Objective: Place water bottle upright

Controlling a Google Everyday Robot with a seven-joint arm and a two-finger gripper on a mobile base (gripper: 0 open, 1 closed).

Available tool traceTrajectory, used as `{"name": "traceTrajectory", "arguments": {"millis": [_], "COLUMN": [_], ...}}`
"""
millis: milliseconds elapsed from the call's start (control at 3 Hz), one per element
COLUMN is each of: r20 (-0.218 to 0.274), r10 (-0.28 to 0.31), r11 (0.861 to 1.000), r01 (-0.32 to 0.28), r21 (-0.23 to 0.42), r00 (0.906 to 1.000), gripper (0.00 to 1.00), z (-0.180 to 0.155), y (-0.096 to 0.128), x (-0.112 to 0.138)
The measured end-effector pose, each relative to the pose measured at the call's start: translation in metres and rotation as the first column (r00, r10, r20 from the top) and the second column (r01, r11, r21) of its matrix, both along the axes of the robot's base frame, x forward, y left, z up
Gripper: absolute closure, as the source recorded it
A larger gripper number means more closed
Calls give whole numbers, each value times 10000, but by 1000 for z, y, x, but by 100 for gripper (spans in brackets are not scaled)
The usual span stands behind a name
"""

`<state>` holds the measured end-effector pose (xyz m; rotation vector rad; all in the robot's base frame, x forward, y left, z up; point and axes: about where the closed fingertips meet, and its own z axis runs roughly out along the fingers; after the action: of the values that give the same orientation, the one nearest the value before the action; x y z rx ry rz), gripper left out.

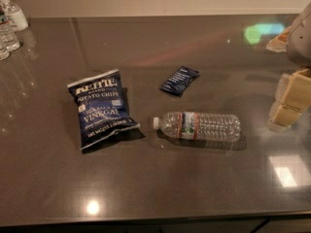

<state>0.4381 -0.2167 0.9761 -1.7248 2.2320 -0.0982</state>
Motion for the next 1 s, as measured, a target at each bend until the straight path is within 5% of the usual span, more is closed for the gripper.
{"name": "traceTrajectory", "arguments": {"millis": [333, 1000], "r20": [2, -69], "r10": [0, 1013], "r11": [10000, 9949], "r01": [0, -1012], "r21": [0, 42], "r00": [10000, 9948], "gripper": [0, 0], "z": [0, -15], "y": [0, 37], "x": [0, -3]}}
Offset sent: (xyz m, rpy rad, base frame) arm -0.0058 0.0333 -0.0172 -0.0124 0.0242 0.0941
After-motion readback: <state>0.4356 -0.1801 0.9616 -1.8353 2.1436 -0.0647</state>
